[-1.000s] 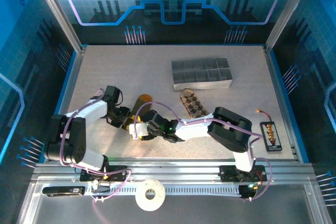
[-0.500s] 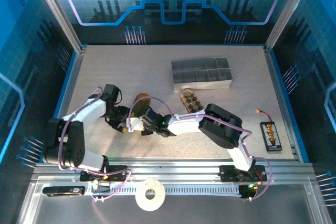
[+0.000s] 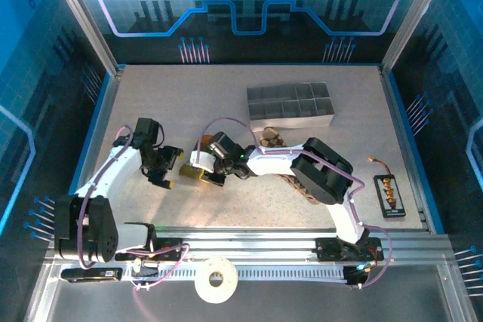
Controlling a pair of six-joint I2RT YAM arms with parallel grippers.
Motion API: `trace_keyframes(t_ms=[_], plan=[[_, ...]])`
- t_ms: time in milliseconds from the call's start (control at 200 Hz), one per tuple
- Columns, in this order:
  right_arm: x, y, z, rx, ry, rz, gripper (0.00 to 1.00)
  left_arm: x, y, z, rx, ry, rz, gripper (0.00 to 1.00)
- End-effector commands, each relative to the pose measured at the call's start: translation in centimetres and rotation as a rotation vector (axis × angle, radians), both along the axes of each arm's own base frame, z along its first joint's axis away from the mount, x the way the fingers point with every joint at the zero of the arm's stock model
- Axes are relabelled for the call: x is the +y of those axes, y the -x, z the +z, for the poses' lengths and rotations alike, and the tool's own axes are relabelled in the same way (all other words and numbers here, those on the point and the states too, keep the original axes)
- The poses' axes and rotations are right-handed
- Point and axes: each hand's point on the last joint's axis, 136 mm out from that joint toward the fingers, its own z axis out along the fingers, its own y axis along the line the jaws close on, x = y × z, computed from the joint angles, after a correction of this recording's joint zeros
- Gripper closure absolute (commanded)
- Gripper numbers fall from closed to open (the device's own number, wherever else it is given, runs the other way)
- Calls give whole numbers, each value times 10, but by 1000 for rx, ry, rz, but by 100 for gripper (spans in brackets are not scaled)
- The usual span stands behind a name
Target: Roll the socks
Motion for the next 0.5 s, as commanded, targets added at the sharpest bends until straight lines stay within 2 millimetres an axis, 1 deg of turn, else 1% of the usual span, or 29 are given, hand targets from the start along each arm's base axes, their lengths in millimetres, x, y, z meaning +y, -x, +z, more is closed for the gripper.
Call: trace_keyframes(t_ms=[0,70,155,290,385,390,405,495], plan=[[-34,27,-49,364,139,-72,100,-14,-3,-2,-53,63,-25,23],[-33,22,-49,466,119,-103,100,-21,-4,-6,-62,77,-51,23],[-35,18,-54,568,127,-141,100,-29,-6,-11,-73,85,-68,23],[-36,12,-56,680,103,-183,100,-38,-12,-22,-75,101,-82,24],[-35,8,-51,724,86,-199,100,-40,-15,-32,-52,87,-104,29],[-36,9,-57,733,97,-204,100,-40,-15,-33,-49,87,-106,29],[-38,10,-63,741,107,-208,100,-40,-15,-34,-46,83,-111,30],[-40,10,-67,745,120,-217,100,-42,-13,-47,0,68,-138,39]])
